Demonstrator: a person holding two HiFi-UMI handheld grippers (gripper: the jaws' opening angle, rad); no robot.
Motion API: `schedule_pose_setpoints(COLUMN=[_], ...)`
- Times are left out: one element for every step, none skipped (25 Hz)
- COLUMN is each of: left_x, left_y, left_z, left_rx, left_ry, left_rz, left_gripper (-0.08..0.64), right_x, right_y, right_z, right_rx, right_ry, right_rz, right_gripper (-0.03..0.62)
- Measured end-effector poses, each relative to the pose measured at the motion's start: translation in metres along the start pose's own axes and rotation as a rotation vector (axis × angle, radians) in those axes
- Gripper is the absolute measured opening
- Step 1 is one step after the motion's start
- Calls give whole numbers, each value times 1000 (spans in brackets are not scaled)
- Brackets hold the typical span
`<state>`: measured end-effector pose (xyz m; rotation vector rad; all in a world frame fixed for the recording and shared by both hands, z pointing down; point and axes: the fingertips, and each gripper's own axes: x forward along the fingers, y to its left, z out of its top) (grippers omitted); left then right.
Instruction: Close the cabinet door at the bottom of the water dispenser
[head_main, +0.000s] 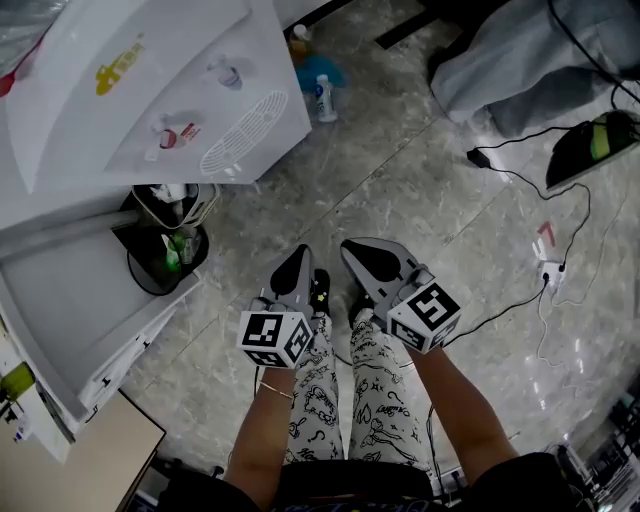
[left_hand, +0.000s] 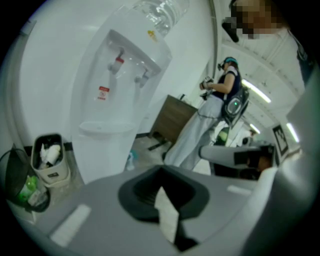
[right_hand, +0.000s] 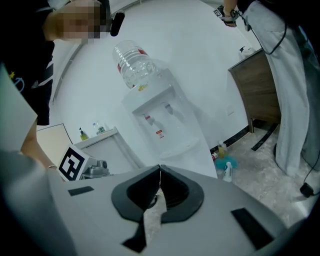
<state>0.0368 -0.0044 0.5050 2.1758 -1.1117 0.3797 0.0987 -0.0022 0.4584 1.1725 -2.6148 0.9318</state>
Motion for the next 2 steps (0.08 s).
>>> schedule_pose_setpoints(left_x=[1, 1], left_y=[-3, -7], left_z=[0, 0], left_rx=[5, 11], left_ry=[2, 3], left_rz=[-8, -15], left_gripper=[-2, -2], right_x=[-2, -4], right_y=[-2, -3], right_z=[0, 1], right_rx=[3, 6], right_ry=[-1, -2], right_rz=[-5, -10], right_gripper=[15, 16])
